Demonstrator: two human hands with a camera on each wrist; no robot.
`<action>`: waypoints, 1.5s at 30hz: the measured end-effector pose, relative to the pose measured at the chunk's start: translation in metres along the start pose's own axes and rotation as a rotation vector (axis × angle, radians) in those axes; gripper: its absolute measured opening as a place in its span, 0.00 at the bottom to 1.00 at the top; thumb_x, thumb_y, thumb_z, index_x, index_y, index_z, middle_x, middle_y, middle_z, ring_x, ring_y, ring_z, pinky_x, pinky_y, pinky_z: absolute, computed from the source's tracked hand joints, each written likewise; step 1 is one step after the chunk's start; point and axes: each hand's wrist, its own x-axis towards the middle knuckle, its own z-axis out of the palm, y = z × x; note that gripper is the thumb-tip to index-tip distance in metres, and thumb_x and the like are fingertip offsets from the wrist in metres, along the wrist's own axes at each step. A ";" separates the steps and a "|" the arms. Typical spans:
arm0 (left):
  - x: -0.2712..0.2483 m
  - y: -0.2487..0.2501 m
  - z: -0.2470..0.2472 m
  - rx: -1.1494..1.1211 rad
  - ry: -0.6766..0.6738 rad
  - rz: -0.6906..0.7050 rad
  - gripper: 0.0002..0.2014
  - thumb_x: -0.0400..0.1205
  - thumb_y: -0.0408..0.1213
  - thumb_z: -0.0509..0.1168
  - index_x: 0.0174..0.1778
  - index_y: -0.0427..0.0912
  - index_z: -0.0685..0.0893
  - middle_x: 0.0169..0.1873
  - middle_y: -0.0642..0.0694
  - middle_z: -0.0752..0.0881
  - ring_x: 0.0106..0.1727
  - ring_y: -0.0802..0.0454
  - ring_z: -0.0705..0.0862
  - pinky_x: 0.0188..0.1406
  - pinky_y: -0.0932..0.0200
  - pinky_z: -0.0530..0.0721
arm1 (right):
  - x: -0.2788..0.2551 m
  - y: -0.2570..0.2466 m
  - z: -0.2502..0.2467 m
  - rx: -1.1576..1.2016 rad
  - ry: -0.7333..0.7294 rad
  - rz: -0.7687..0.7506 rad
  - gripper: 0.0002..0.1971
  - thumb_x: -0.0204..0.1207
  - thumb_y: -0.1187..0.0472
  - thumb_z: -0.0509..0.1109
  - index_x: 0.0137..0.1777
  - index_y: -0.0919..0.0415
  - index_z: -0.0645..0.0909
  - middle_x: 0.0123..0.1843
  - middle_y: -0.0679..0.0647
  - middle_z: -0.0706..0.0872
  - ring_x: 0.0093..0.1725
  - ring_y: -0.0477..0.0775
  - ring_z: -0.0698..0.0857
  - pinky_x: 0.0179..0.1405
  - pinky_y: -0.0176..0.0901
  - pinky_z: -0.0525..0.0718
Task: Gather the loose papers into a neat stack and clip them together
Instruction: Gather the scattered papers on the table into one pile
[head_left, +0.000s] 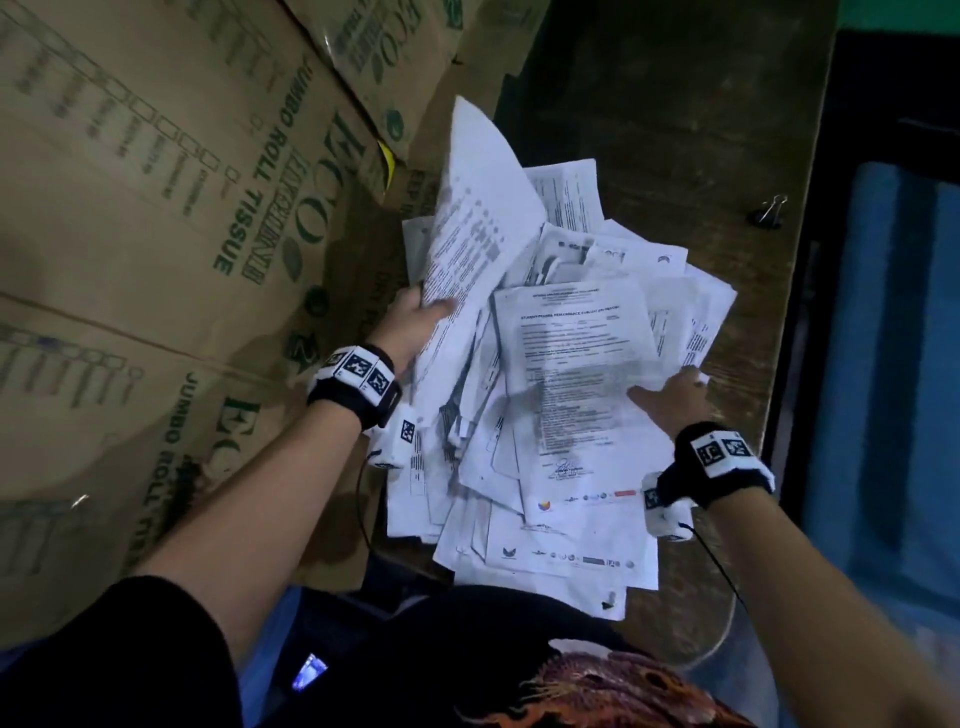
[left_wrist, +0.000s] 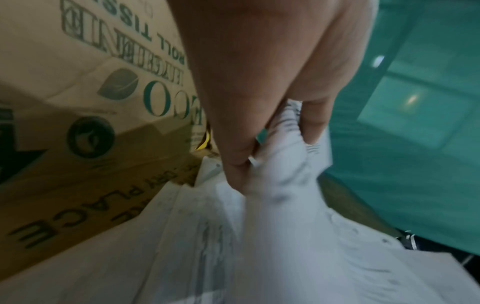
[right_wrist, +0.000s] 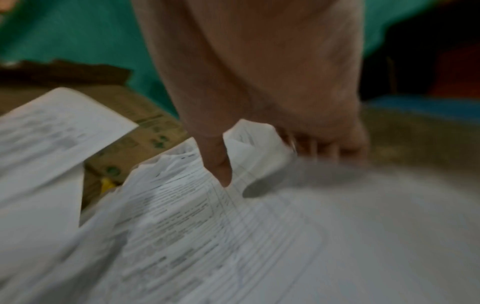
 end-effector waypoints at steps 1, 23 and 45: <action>-0.002 0.002 0.002 0.000 0.011 0.025 0.16 0.83 0.34 0.64 0.68 0.38 0.79 0.62 0.42 0.84 0.60 0.48 0.84 0.67 0.50 0.79 | -0.008 -0.004 -0.003 -0.111 0.073 -0.013 0.49 0.74 0.48 0.74 0.83 0.68 0.47 0.83 0.70 0.55 0.80 0.70 0.60 0.74 0.65 0.66; -0.092 -0.029 0.102 0.412 -0.412 0.340 0.29 0.85 0.45 0.60 0.79 0.52 0.53 0.76 0.49 0.54 0.78 0.49 0.57 0.81 0.45 0.56 | -0.049 -0.059 -0.002 0.811 -0.689 -0.207 0.44 0.66 0.44 0.80 0.76 0.63 0.67 0.64 0.61 0.84 0.59 0.63 0.85 0.50 0.58 0.86; -0.027 -0.019 0.120 0.115 -0.278 0.104 0.19 0.75 0.39 0.75 0.58 0.34 0.83 0.49 0.46 0.87 0.50 0.49 0.84 0.56 0.52 0.82 | -0.081 -0.044 -0.049 0.518 0.283 -0.483 0.34 0.66 0.56 0.83 0.69 0.55 0.69 0.54 0.51 0.80 0.50 0.50 0.83 0.50 0.52 0.85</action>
